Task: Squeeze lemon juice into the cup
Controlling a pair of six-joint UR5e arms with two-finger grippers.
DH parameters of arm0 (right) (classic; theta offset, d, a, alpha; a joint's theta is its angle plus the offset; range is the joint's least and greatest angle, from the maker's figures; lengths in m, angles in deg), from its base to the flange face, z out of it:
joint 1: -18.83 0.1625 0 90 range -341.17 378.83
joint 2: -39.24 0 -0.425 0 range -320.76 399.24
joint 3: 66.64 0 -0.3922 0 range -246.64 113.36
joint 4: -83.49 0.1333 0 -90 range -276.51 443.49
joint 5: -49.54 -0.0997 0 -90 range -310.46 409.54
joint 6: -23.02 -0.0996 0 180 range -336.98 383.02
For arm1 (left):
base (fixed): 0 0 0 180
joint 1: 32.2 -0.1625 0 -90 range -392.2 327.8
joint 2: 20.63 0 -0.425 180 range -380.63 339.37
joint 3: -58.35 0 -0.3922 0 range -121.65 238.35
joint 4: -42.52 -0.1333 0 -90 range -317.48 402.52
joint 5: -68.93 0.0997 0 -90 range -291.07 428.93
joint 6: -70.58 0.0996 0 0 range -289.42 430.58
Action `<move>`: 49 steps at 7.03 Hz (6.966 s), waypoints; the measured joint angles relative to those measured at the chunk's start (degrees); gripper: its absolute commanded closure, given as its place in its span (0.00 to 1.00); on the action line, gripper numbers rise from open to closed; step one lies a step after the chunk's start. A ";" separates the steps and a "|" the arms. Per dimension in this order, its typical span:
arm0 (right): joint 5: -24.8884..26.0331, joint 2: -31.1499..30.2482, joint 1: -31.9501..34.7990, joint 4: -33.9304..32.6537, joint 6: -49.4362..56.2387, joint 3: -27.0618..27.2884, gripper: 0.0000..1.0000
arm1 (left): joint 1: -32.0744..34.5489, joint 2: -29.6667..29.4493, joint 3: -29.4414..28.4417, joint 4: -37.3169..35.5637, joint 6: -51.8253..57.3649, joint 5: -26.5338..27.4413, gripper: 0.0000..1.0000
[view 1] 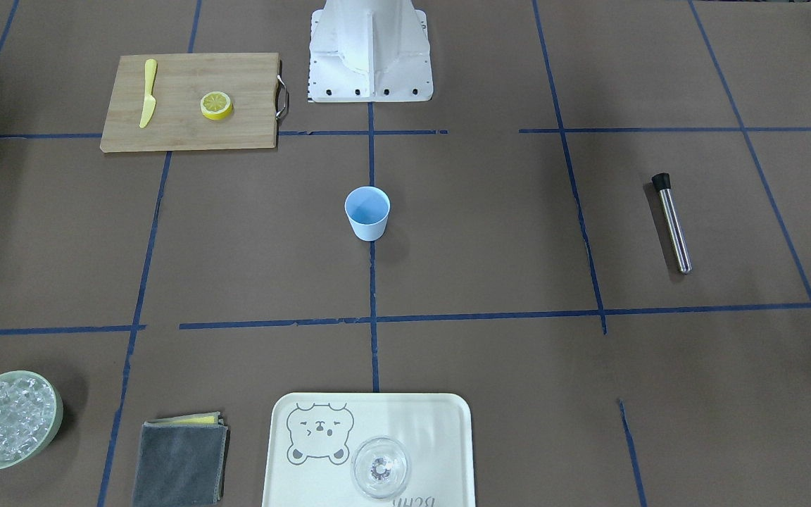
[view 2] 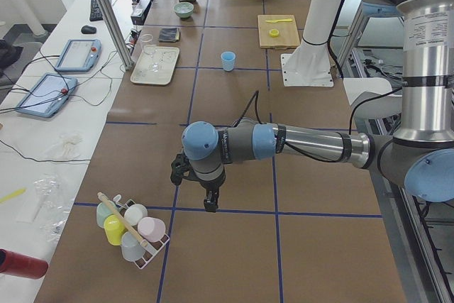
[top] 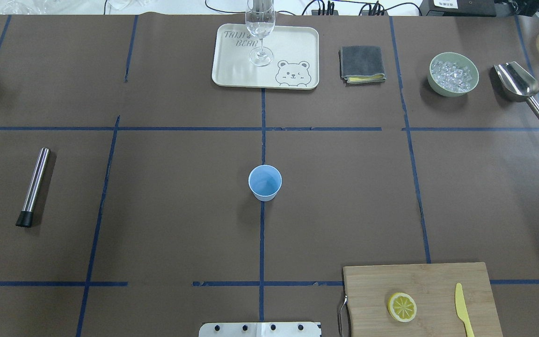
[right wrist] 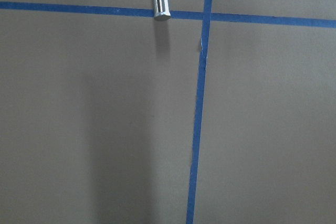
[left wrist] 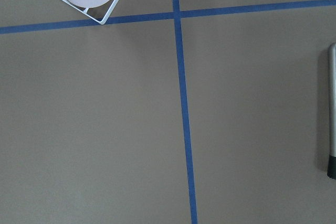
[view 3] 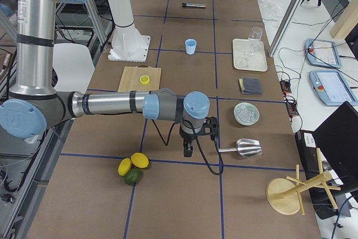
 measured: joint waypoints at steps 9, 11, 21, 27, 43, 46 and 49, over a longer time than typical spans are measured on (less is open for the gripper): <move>-2.43 -0.93 -1.23 6.33 -0.16 0.61 0.00 | -0.02 -0.37 0.82 1.51 1.11 0.24 0.00; -4.47 -2.78 -4.90 13.58 -4.09 1.28 0.00 | -0.18 -0.45 1.68 2.57 1.36 0.19 0.00; 39.89 -2.12 -72.73 32.82 -84.01 24.33 0.00 | -0.53 -0.23 -0.52 12.36 0.93 -3.17 0.00; 43.18 1.93 -79.25 22.97 -86.78 23.31 0.00 | -0.53 0.00 0.00 12.40 0.80 -4.12 0.00; 43.41 1.01 -82.40 22.94 -89.26 22.56 0.64 | -0.37 0.71 0.99 12.04 0.71 -4.12 0.00; 43.35 -0.26 -82.05 22.94 -89.26 25.38 0.64 | -0.35 0.71 1.13 11.99 0.70 -4.13 0.00; 43.15 -0.68 -80.54 22.94 -89.26 27.10 0.63 | -0.29 0.79 1.71 11.65 0.70 -4.13 0.00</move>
